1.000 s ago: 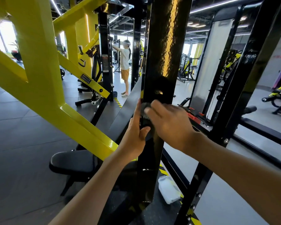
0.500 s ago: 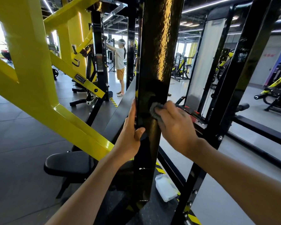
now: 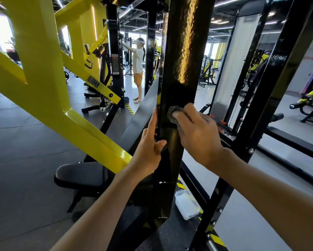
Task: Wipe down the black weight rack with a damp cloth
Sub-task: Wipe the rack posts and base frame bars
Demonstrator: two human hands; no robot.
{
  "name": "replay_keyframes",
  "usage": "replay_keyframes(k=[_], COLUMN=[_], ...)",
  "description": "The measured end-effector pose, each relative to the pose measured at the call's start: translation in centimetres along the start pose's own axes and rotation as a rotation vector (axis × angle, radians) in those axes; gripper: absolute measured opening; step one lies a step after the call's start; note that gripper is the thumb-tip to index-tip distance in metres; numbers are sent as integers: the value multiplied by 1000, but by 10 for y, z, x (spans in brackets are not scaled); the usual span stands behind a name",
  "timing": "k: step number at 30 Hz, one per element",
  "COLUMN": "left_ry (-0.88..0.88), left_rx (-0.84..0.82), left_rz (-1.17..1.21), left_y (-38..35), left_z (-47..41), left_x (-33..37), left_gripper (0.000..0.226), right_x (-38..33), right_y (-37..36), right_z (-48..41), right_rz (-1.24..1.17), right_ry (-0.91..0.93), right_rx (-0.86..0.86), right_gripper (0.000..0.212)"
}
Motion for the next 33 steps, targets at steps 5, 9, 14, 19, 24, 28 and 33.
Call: replay_keyframes(k=[5,9,14,19,24,28,33], left_ry=[63,114,153,142,146,103,106], left_rx=[-11,-12,-71,-72,-70,-68,-89], left_rz=[-3,-37,-40,-69,-71,-82,-26], left_y=[-5,-9,-14,-13,-11,-11,-14], left_z=[14,25,29,29,31,33,32], left_x=[-19,-30,-35,-37,-35,-29,-35], left_gripper=[99,104,108,109,111,112,115], right_x=[-31,-17,-16,-23,17,-16,6], right_y=[-19,-16,-31,-40,-16,-46,-40], right_z=[8,12,28,49,42,67,71], right_rz=[53,21,-3,-5,-45,-30,-69], right_ry=[279,40,117,159,-126,194,-70], right_rx=[-187,-91,-220,-277,-65,-343,-225], right_gripper=[21,20,19,22,15,21,15])
Point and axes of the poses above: each hand's wrist, its own z-axis away from the middle knuckle, its own y-axis out of the back of the hand, x = y × z, the point moved 10 cm from there along -z, towards the middle knuckle, and after that the axes turned 3 degrees about -z, right-handed, at the moved point
